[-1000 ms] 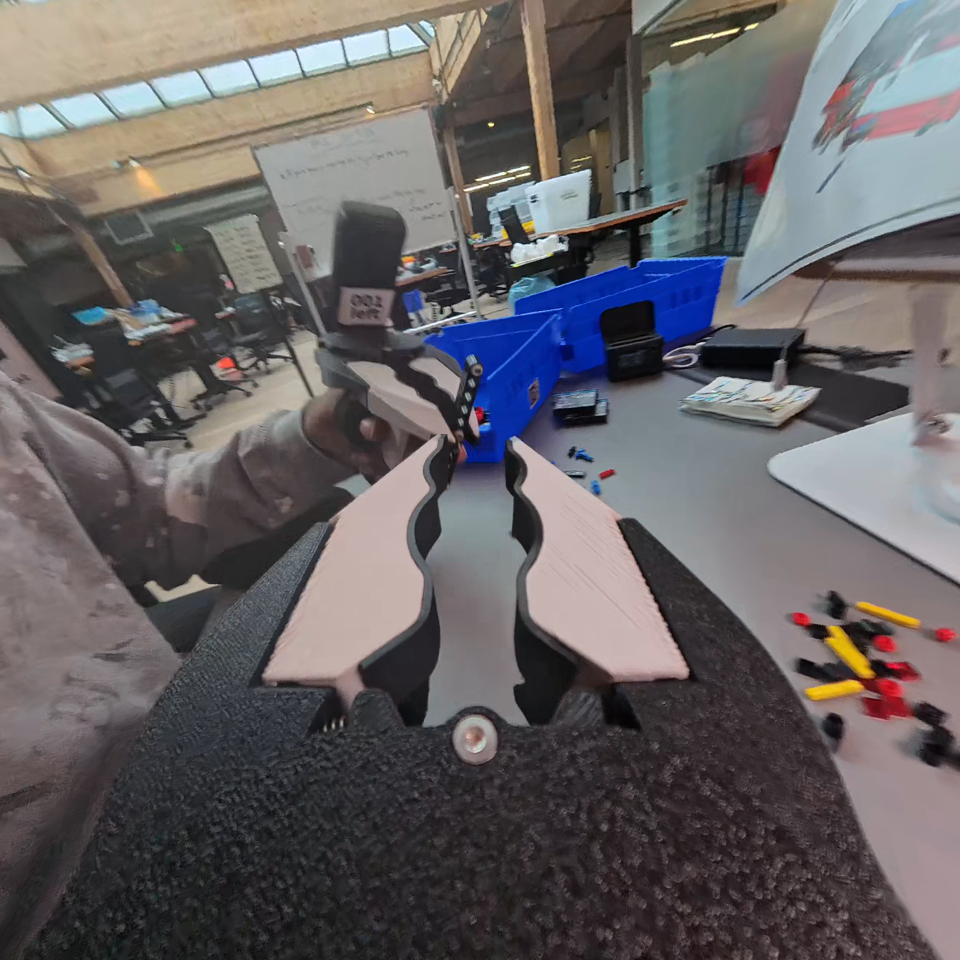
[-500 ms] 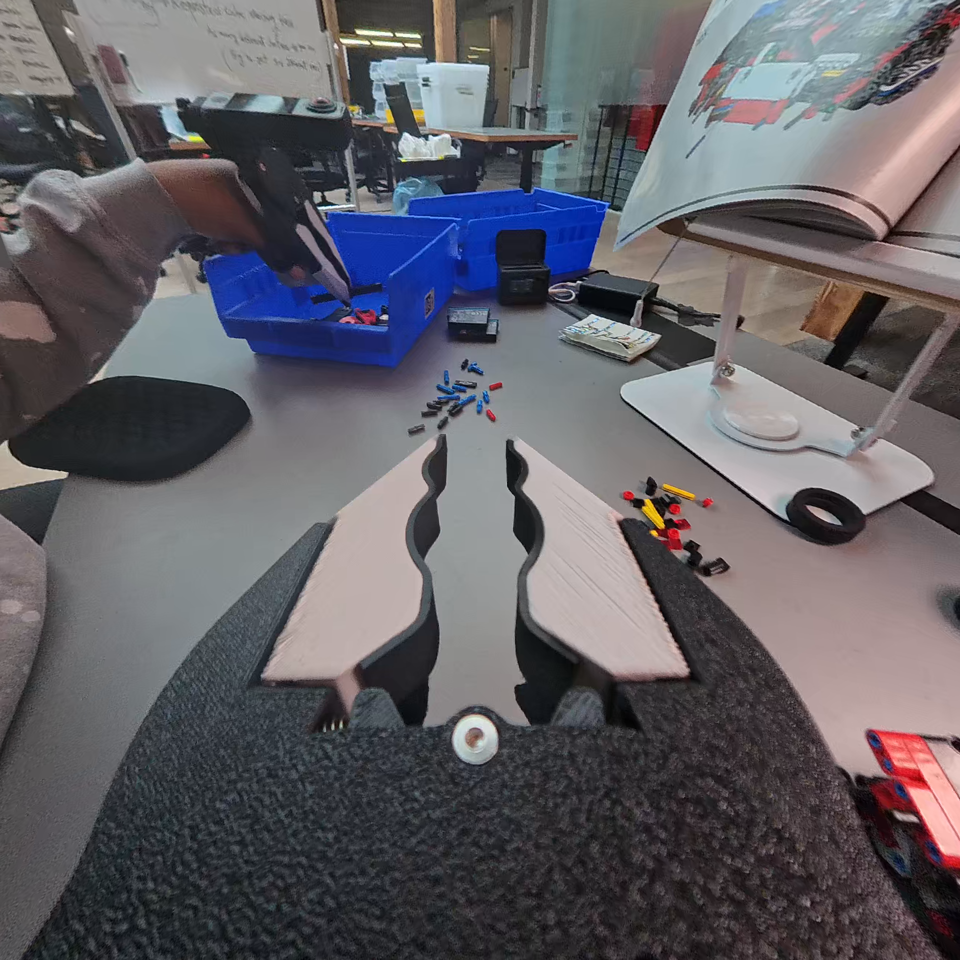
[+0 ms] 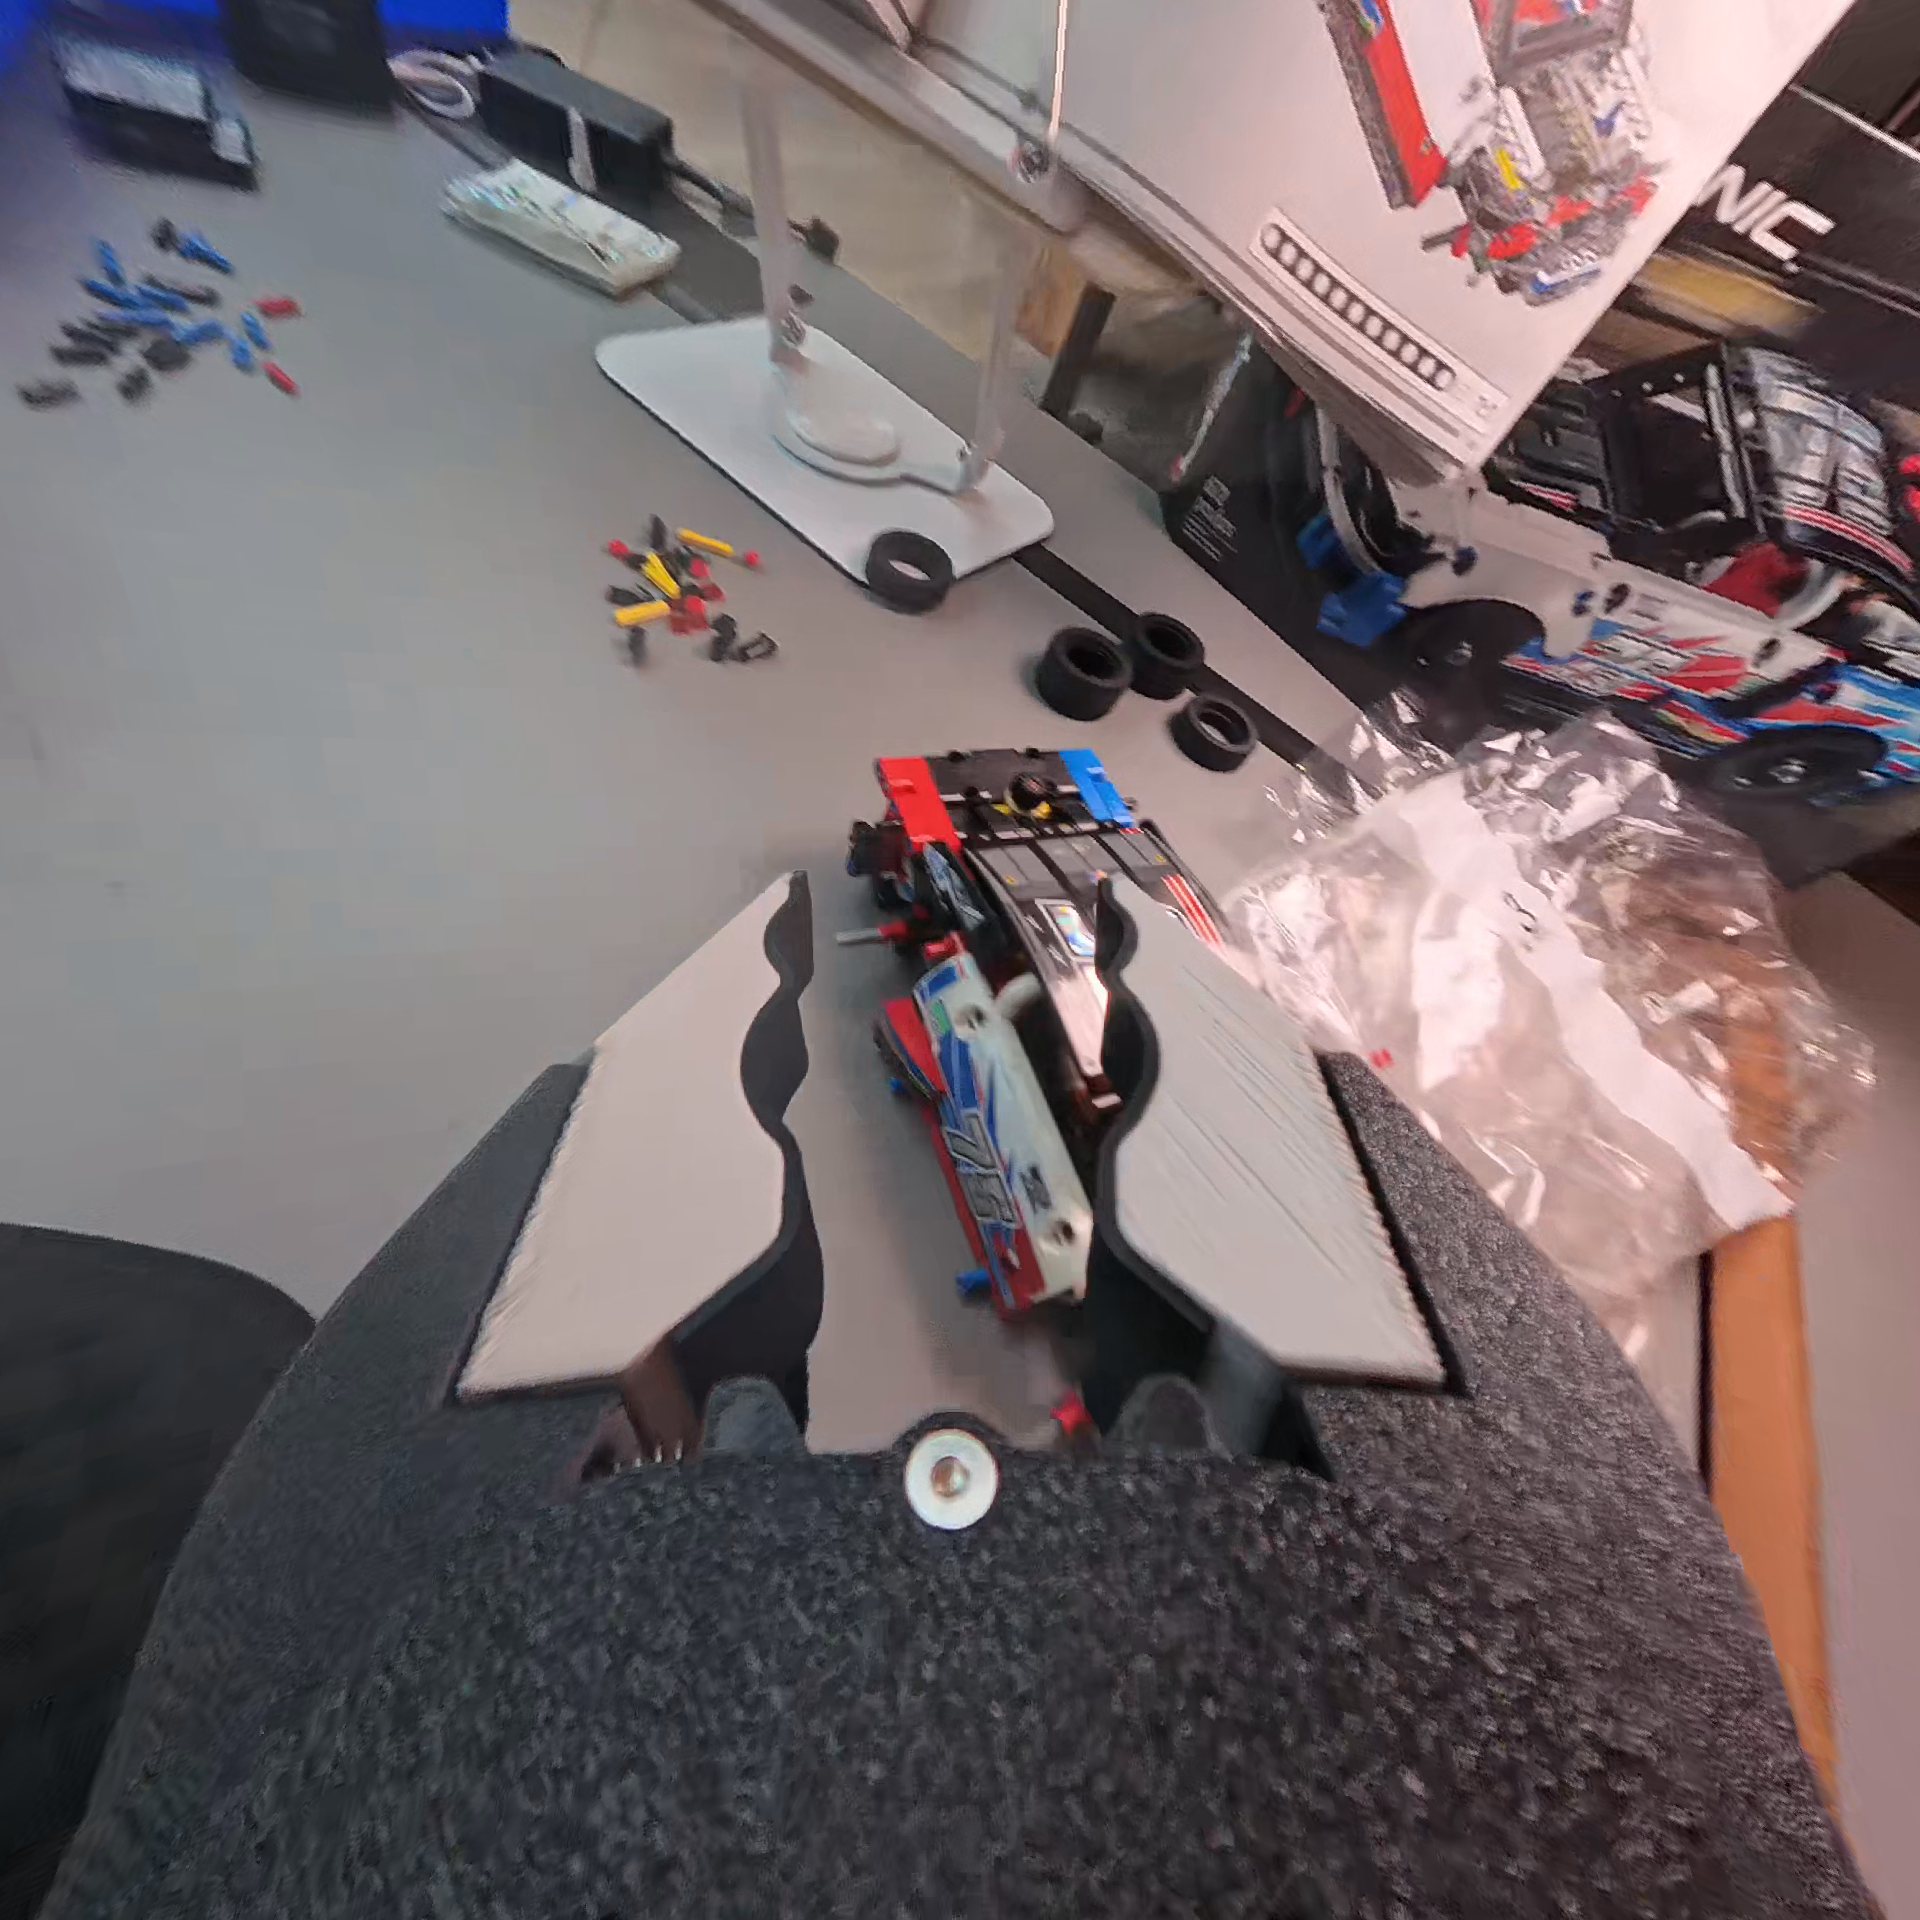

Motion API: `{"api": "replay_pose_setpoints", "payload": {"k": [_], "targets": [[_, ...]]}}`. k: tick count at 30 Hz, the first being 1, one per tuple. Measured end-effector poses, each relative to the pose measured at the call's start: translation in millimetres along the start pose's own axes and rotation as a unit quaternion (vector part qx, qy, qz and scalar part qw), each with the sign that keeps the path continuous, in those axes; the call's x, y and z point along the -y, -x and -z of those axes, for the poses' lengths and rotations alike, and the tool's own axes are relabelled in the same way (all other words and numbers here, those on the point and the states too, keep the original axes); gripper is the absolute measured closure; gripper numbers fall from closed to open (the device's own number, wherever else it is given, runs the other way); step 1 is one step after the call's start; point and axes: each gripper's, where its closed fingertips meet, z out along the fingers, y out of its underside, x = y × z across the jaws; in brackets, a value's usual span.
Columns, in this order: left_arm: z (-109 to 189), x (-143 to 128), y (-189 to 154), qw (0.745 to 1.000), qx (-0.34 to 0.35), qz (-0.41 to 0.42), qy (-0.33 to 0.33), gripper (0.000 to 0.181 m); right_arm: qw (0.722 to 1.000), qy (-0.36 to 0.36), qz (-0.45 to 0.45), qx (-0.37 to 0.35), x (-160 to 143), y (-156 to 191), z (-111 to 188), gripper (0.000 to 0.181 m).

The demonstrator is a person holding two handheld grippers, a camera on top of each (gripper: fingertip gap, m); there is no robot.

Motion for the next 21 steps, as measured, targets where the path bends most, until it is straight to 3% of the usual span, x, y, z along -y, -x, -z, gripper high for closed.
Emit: {"api": "replay_pose_setpoints", "payload": {"k": [5,9,12,17,19,21], "targets": [[-30,20,-79,0.989,-0.130,0.001,-0.072,0.131,0.995,0.089,0.035,-0.006,-27,-42,3,0.109],[-49,10,-121,0.976,-0.198,0.032,-0.087,0.128,0.988,0.146,0.034,0.043,-57,-58,-19,0.101],[-54,-3,-132,0.975,-0.209,0.033,-0.069,0.128,0.983,0.166,0.028,0.077,-64,-56,-37,0.100],[-27,20,-79,0.985,-0.137,0.032,-0.096,0.132,0.974,0.194,0.069,0.099,-70,-48,-53,0.104],[-8,25,-40,0.991,-0.090,0.046,-0.086,0.133,0.975,0.185,0.069,0.103,-66,-49,-54,0.121],[16,22,7,0.996,-0.018,0.050,-0.071,0.137,0.974,0.179,0.089,0.110,-65,-46,-53,0.125]]}}
